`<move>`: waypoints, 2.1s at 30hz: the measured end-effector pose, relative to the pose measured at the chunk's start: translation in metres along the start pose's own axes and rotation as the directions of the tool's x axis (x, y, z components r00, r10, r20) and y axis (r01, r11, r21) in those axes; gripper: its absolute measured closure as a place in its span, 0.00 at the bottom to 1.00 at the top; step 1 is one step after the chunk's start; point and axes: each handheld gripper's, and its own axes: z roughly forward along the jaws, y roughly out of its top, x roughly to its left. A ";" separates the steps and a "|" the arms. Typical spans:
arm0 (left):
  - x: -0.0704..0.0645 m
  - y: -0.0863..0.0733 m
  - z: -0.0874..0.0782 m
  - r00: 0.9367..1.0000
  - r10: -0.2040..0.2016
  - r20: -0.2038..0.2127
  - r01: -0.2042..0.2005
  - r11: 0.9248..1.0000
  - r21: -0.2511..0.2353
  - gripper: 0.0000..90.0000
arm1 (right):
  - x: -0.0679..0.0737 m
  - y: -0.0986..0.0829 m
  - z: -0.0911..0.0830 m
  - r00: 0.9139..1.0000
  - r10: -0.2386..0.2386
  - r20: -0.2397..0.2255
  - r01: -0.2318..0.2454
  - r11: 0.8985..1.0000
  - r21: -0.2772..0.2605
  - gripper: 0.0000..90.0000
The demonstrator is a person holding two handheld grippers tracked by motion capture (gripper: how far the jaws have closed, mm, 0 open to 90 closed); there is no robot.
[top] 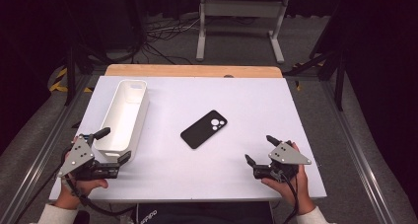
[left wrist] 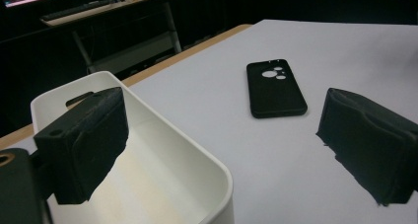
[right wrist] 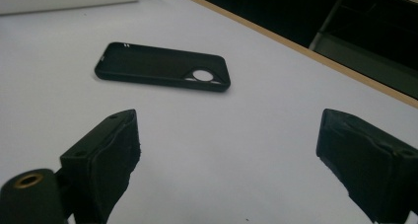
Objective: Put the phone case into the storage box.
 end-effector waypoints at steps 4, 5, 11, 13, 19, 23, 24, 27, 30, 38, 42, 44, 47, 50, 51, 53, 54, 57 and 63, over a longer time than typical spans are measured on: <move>-0.001 0.000 0.002 1.000 0.007 0.008 -0.007 1.000 0.011 0.06 | -0.001 0.000 0.002 1.000 0.005 -0.003 -0.005 1.000 0.014 0.12; -0.002 0.000 0.002 1.000 0.010 0.009 -0.010 1.000 0.009 0.06 | -0.001 0.000 0.002 1.000 0.005 -0.008 -0.005 1.000 0.017 0.12; -0.004 -0.004 0.004 1.000 0.002 0.020 -0.002 0.999 0.039 0.06 | -0.008 0.004 0.009 0.998 0.055 -0.035 -0.053 0.998 0.042 0.12; -0.005 -0.004 0.004 1.000 0.004 0.023 -0.005 0.999 0.037 0.06 | -0.008 0.005 0.010 0.998 0.063 -0.032 -0.061 0.997 0.053 0.12; -0.006 -0.005 0.004 0.999 -0.001 0.035 0.000 0.999 0.034 0.05 | -0.008 0.014 0.014 0.996 0.076 -0.036 -0.072 0.992 0.104 0.11; -0.005 -0.005 0.005 0.999 0.008 0.036 -0.010 0.999 0.041 0.05 | -0.008 0.023 0.020 0.995 0.086 -0.054 -0.078 0.987 0.138 0.12; -0.005 -0.005 0.005 0.999 0.008 0.036 -0.010 0.999 0.041 0.05 | -0.008 0.023 0.020 0.995 0.086 -0.054 -0.078 0.987 0.138 0.12; -0.004 -0.005 0.004 0.999 0.002 0.041 -0.004 0.999 0.046 0.05 | -0.010 0.031 0.027 0.990 0.112 -0.084 -0.096 0.981 0.170 0.13; -0.005 -0.005 0.005 0.999 -0.008 0.044 0.006 0.999 0.047 0.05 | -0.012 0.040 0.039 0.987 0.135 -0.090 -0.113 0.969 0.222 0.12; -0.004 -0.006 0.007 0.998 -0.011 0.059 0.008 0.999 0.044 0.05 | -0.017 0.056 0.062 0.984 0.161 -0.077 -0.129 0.941 0.314 0.10; -0.005 -0.005 0.007 0.998 -0.010 0.068 0.007 0.999 0.051 0.05 | -0.021 0.065 0.075 0.980 0.184 -0.075 -0.146 0.923 0.355 0.10; -0.006 -0.005 0.008 0.998 -0.009 0.068 0.006 0.999 0.051 0.05 | -0.025 0.069 0.083 0.977 0.204 -0.068 -0.164 0.911 0.379 0.10; -0.006 -0.005 0.008 0.998 -0.009 0.069 0.006 0.999 0.051 0.05 | -0.027 0.072 0.091 0.973 0.224 -0.055 -0.184 0.897 0.402 0.10; -0.006 -0.005 0.008 0.997 -0.003 0.072 -0.001 0.998 0.058 0.05 | -0.032 0.076 0.104 0.965 0.257 -0.055 -0.210 0.878 0.431 0.13; -0.006 -0.006 0.009 0.997 -0.003 0.071 -0.001 0.998 0.055 0.05 | -0.034 0.077 0.108 0.962 0.268 -0.049 -0.219 0.869 0.443 0.13; -0.006 -0.006 0.009 0.997 -0.001 0.072 -0.003 0.998 0.062 0.05 | -0.036 0.079 0.117 0.963 0.265 -0.040 -0.218 0.860 0.461 0.14; -0.006 -0.006 0.009 0.997 0.001 0.074 -0.005 0.998 0.062 0.05 | -0.036 0.080 0.122 0.963 0.267 -0.036 -0.219 0.854 0.472 0.14; -0.006 -0.006 0.009 0.997 0.003 0.079 -0.008 0.998 0.070 0.05 | -0.038 0.082 0.134 0.954 0.297 -0.039 -0.239 0.831 0.502 0.17; -0.007 -0.007 0.010 0.997 0.011 0.076 -0.017 0.997 0.073 0.05 | -0.040 0.079 0.157 0.944 0.329 -0.018 -0.264 0.788 0.557 0.20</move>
